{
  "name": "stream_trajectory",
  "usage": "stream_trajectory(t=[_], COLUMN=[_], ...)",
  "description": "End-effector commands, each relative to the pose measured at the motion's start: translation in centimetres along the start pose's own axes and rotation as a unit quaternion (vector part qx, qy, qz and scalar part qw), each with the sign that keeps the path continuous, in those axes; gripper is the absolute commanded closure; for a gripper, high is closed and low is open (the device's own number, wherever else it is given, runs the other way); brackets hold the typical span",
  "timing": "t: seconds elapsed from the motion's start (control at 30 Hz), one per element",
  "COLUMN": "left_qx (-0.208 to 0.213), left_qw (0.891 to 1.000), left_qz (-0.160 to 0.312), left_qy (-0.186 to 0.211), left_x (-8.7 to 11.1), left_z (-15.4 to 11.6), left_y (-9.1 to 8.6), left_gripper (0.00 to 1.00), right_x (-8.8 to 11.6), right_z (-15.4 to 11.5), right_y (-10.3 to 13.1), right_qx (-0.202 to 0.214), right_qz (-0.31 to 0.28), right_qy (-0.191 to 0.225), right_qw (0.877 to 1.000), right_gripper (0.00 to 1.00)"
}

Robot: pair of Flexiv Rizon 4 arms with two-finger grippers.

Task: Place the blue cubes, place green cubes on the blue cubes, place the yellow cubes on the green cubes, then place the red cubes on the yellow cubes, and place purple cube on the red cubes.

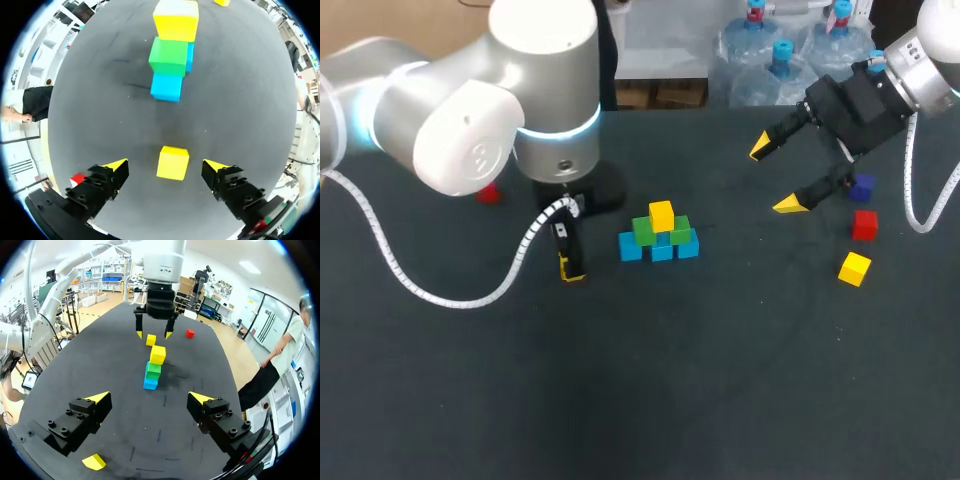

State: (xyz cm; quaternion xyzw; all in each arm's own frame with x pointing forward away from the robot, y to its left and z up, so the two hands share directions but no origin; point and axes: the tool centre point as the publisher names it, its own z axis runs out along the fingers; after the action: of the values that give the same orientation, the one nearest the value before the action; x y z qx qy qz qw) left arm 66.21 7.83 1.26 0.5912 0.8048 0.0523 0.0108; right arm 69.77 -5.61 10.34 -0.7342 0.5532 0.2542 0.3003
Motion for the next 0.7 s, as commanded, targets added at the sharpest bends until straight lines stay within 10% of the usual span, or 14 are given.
stream_trajectory(t=[0.03, 0.37, 0.7], left_qx=[-0.008, 0.001, 0.042], left_qw=[1.000, 0.996, 0.998], left_qz=[0.003, 0.074, 0.051], left_qy=[-0.005, -0.053, -0.011], left_x=[1.4, 0.7, 0.1], left_z=[-0.4, -0.2, 0.3], left_y=[-0.2, 2.4, 1.8], left_gripper=[0.00, 0.00, 0.00], right_x=[0.0, 0.0, 0.0], right_z=[0.0, 0.0, 0.0], right_y=[0.0, 0.0, 0.0], right_qx=[0.001, 0.001, 0.001], right_qz=[0.000, 0.000, 0.000], right_qy=[0.000, 0.000, 0.000], right_qw=[1.000, 1.000, 1.000], right_gripper=[0.00, 0.00, 0.00])
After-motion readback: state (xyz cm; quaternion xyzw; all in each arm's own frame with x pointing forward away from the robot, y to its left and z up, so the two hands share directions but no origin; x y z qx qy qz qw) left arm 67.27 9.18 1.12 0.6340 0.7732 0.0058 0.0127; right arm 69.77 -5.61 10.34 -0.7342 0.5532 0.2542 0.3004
